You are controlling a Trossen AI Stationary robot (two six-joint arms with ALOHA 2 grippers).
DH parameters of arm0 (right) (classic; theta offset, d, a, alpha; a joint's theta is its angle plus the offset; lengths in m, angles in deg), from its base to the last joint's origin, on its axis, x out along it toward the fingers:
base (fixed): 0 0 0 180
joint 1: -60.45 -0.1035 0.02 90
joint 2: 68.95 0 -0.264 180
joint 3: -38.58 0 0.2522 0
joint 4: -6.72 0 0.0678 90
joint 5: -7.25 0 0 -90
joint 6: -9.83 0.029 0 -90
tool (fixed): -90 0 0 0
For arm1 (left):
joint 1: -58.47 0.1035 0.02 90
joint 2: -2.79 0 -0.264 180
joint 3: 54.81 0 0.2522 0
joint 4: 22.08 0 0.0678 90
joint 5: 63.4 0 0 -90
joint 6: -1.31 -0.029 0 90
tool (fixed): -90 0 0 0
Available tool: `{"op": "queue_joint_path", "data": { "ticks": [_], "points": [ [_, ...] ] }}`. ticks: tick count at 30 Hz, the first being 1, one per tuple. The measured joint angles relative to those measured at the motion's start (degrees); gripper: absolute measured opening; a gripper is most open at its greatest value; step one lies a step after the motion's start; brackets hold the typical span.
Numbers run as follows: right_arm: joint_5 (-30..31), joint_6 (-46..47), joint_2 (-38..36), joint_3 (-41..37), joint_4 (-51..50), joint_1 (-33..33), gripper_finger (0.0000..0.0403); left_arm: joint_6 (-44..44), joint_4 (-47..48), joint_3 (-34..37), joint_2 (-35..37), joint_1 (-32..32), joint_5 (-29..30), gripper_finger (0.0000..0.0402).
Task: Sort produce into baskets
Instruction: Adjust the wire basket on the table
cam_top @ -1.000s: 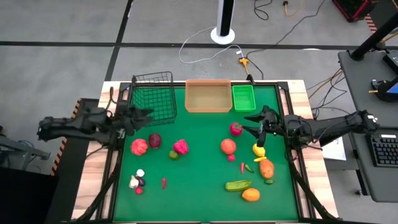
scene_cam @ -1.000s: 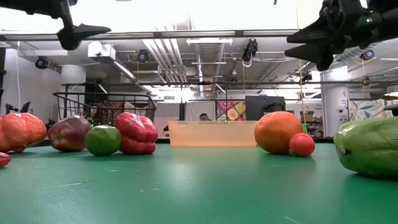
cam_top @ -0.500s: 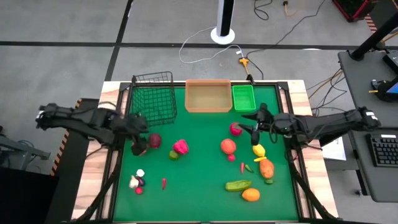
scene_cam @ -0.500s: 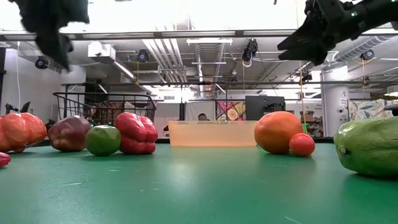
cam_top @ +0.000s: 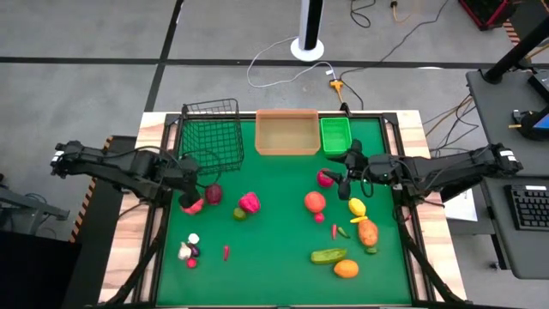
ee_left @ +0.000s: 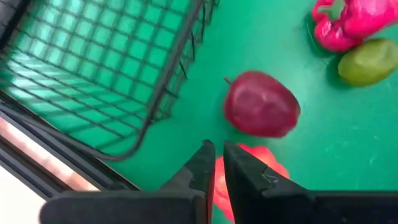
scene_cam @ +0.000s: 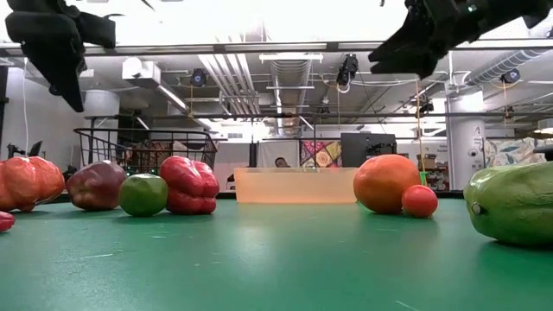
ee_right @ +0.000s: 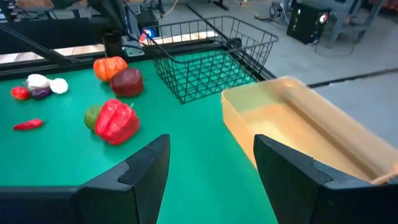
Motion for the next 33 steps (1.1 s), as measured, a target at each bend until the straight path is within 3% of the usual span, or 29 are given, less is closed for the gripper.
{"op": "queue_joint_path", "data": {
  "ticks": [13,23,33],
  "points": [
    [3.2,-6.6,3.8,5.0,-0.1,0.3,0.0224,4.2,-2.1,9.3,1.7,6.5,4.4,0.0],
    [3.1,-4.6,4.6,5.2,-3.4,0.3,0.0224,6.7,-1.6,6.4,2.1,8.5,8.9,0.0],
    [3.1,-3.5,4.6,5.1,-5.8,0.3,0.0224,9.2,0.5,3.0,2.1,8.5,4.4,0.0]
  ]
}}
